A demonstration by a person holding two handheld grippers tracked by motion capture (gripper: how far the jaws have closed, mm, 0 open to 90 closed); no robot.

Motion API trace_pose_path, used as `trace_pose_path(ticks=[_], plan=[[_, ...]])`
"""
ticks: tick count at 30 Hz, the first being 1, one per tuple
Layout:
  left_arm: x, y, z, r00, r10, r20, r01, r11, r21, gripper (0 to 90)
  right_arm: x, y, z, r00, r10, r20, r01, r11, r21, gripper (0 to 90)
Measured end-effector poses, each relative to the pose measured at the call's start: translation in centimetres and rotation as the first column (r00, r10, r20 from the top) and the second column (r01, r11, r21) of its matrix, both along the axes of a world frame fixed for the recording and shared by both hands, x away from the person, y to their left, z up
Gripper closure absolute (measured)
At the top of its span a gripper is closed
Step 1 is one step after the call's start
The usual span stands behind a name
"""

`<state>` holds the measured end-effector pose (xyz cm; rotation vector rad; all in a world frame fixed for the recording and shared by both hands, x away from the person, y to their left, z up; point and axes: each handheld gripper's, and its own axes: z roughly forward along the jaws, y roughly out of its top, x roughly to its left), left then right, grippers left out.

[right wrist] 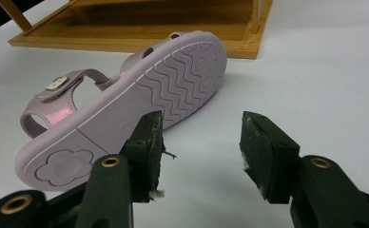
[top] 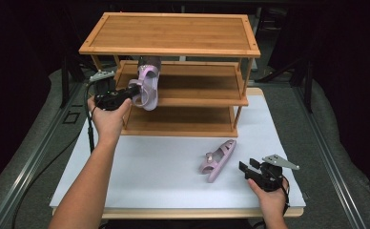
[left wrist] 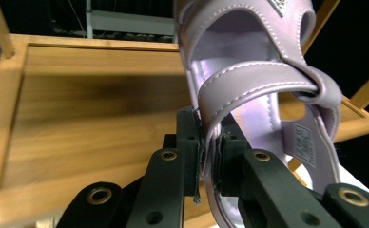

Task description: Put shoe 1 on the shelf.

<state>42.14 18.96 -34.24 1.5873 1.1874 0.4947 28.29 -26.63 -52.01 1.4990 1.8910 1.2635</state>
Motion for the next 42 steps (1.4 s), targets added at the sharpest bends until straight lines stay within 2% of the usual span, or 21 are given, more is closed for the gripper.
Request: trace_pose_path(ticks=[1,8,11,17,19,22,28,31,33,35,40,42], plan=[[0.7,-0.5,-0.1,0.9999,0.008,-0.013,-0.008,1.0000,0.003,83.0,0.0,0.0,0.0,1.0000,-0.002,0.000,0.002,1.000,0.002,49.6],[2.5,-1.4,-0.7,0.9980,0.048,-0.042,-0.047,0.9986,0.022,82.9,-0.1,0.1,0.0,1.0000,0.002,-0.002,-0.002,1.000,0.006,49.6],[3.2,-1.6,-0.7,0.9962,0.064,-0.059,-0.064,0.9980,0.003,82.9,-0.1,0.1,-0.1,1.0000,0.007,-0.003,-0.007,1.000,0.015,49.6],[4.2,-1.9,-0.7,0.9955,0.072,-0.061,-0.072,0.9974,0.003,82.8,-0.1,0.0,-0.1,1.0000,0.002,-0.004,-0.002,1.000,0.016,49.7],[4.8,-2.1,-0.8,0.9947,0.079,-0.066,-0.079,0.9968,-0.011,82.8,-0.2,-0.1,0.0,1.0000,-0.004,-0.007,0.004,1.000,0.021,49.7],[5.7,-2.7,-0.9,0.9944,0.085,-0.062,-0.085,0.9963,0.012,82.7,-0.3,-0.2,0.0,0.9999,-0.009,-0.005,0.009,1.000,0.024,49.6],[6.5,-3.2,-1.4,0.9934,0.096,-0.062,-0.095,0.9953,0.013,82.1,-0.3,-0.4,-0.2,0.9999,-0.010,-0.012,0.010,0.999,0.032,49.7],[7.0,-3.3,-1.4,0.9923,0.096,-0.079,-0.097,0.9953,-0.004,81.3,-0.3,-0.5,-0.2,0.9999,-0.015,-0.008,0.015,0.999,0.036,49.7],[7.1,-3.7,-1.4,0.9925,0.101,-0.068,-0.102,0.9948,-0.005,80.5,-0.4,-0.5,-0.1,0.9998,-0.018,-0.007,0.019,0.999,0.038,49.7],[7.1,-3.8,-1.3,0.9949,0.073,-0.070,-0.073,0.9973,0.007,80.3,-0.5,-0.5,-0.1,0.9998,-0.018,-0.006,0.019,0.999,0.040,49.6],[7.1,-3.5,-1.4,0.9945,0.070,-0.078,-0.071,0.9974,-0.009,76.5,-0.4,-0.5,-0.2,0.9998,-0.020,-0.007,0.020,0.999,0.041,49.6],[7.2,-3.2,-1.3,0.9961,0.072,-0.051,-0.074,0.9965,-0.039,73.2,-0.4,-0.5,-0.2,0.9998,-0.019,-0.007,0.019,0.999,0.040,49.6]])
